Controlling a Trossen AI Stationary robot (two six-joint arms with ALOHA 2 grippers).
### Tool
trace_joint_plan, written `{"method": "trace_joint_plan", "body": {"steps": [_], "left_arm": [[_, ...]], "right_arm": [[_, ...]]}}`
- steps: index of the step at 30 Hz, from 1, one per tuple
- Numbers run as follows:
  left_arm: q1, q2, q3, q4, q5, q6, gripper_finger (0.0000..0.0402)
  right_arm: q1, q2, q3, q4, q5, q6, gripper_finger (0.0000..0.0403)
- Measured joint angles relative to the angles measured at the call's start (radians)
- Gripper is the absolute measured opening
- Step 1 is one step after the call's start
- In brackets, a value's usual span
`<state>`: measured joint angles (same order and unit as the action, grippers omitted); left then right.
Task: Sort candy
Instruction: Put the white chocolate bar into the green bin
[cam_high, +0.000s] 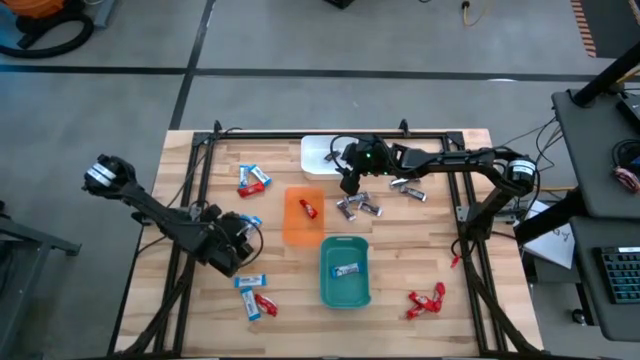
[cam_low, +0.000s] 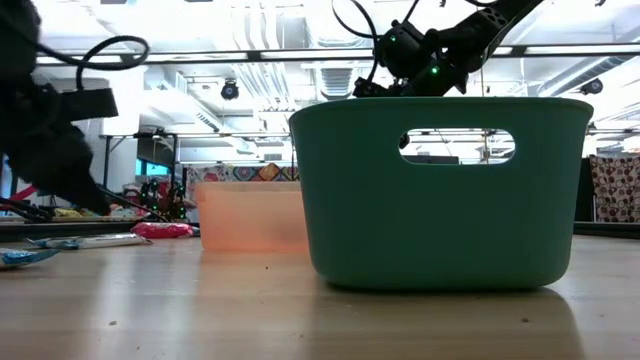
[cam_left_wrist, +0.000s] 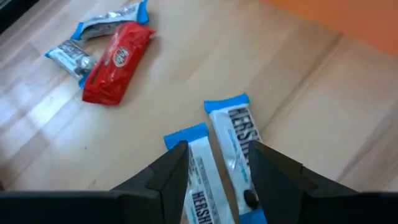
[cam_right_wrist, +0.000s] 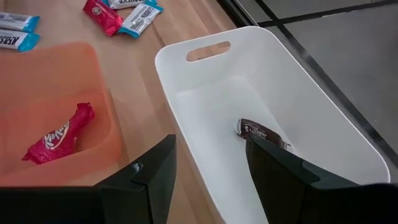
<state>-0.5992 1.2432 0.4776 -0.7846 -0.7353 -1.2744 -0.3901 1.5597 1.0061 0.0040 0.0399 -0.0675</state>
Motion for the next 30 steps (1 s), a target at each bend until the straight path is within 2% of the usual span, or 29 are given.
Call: {"method": "trace_joint_plan", "body": {"steps": [13, 22, 30], "left_arm": [[-0.08, -0.043, -0.13, 0.07, -0.015, -0.047, 0.0151], [-0.083, -0.048, -0.249, 0.27, -0.037, -0.084, 0.0151], [-0.083, -0.046, -0.27, 0.277, -0.043, -0.099, 0.0151]], "right_arm": [[0.002, 0.0, 0.0, 0.0, -0.023, -0.012, 0.0185], [0.002, 0.0, 0.0, 0.0, -0.023, -0.016, 0.0185], [0.002, 0.0, 0.0, 0.0, -0.023, -0.021, 0.0185]]}}
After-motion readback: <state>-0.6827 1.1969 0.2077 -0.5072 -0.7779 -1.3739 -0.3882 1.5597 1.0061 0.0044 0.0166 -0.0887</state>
